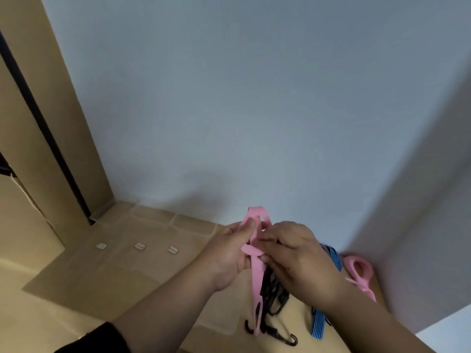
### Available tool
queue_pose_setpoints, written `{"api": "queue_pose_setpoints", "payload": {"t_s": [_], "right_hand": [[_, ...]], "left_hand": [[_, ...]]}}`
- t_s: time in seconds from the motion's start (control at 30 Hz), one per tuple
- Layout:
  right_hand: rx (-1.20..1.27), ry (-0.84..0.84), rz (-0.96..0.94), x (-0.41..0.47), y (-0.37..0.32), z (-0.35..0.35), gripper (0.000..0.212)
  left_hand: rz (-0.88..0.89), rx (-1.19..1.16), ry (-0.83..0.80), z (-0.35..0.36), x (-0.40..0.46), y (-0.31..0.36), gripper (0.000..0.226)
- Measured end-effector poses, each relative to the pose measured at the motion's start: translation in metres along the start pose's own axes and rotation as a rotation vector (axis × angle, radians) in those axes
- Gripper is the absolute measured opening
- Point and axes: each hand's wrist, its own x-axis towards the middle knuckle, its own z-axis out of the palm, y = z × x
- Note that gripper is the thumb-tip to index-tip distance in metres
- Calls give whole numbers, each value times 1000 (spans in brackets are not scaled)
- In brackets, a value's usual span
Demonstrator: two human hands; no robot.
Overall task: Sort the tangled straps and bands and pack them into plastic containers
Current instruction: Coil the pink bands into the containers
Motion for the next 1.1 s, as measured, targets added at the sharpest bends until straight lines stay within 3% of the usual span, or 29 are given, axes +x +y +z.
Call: {"api": "queue_pose_setpoints", "payload": {"t_s": [0.13,0.23,0.3,0.37,0.43,0.53,0.67,0.83,0.97,1.1], "right_hand": [[71,39,45,11,-20,4,23],[195,132,423,26,-40,0,25],[330,20,704,41,-49,-4,29],[548,-124,842,53,-51,-6,13],[752,-131,901,61,-54,-9,11],[884,-92,947,65,-58,-13,11],[841,-1,989,69,-58,-10,12],[808,154,995,70,-58,-6,13],[822,201,939,69,-48,-8,14],[849,176,828,64,-46,-8,20]], "left_hand": [[-36,17,39,-17,-13,6,41],[-56,57,-6,-26,-23,6,40],[-59,130,-38,-28,-29,7,40],[-68,170,-42,-29,-34,9,41],[-80,190,-52,-30,-37,11,41],[-97,255,-86,-33,-43,14,33],[-106,297,-114,-35,-45,12,24],[-79,249,-99,-34,-40,9,32],[-41,266,16,-29,-35,1,17],[-80,245,93,-24,-27,-1,18]]}}
